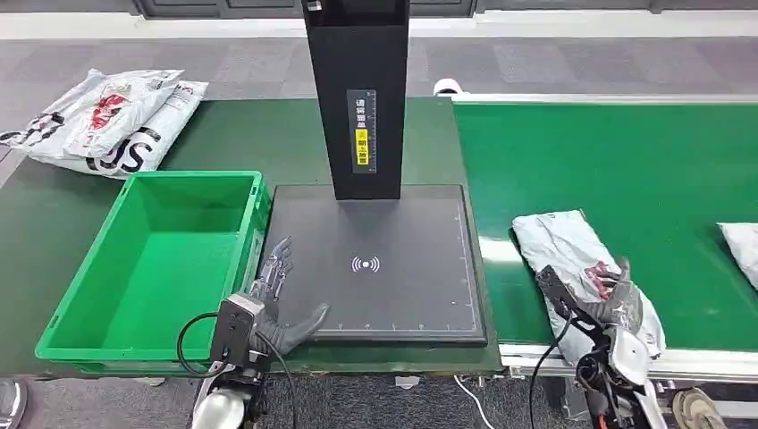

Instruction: Moved the parcel from conveyor to table for the left to box.

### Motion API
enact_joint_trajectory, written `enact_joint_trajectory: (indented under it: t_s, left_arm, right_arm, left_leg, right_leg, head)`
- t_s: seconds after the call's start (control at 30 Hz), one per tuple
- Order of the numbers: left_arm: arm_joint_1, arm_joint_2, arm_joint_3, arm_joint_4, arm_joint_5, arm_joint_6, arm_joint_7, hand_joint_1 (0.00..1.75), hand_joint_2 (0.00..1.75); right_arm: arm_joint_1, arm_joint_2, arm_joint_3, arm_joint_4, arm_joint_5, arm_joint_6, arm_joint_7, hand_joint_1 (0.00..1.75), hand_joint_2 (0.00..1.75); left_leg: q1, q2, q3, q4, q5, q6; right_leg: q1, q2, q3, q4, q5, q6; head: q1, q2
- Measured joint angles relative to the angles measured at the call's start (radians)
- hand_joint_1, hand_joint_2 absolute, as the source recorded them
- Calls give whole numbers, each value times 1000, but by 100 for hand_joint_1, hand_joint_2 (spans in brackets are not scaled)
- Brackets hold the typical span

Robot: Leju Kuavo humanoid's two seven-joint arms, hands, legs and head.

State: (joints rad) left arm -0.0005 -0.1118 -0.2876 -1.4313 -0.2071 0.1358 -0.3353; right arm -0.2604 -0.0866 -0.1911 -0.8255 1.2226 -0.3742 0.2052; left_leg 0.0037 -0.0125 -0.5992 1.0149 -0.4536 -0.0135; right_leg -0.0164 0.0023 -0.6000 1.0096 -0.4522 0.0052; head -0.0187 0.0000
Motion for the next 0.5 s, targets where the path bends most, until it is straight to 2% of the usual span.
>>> enact_joint_trajectory:
  t_s: [0.23,0.5]
  left_arm:
    - [0,0,0,0,-2,-7,0,0,175]
    - [-4,0,0,2,1,-9,3,0,175]
  right_arm:
    - [-10,0,0,69,24,16,1,0,175]
    - [-59,0,0,239,44,72,35,0,175]
  left_leg:
    - [0,0,0,0,0,0]
    - [0,0,0,0,0,0]
  right_leg:
    - [0,0,0,0,0,0]
    - [0,0,0,0,0,0]
  head:
    - [0,0]
    - [0,0]
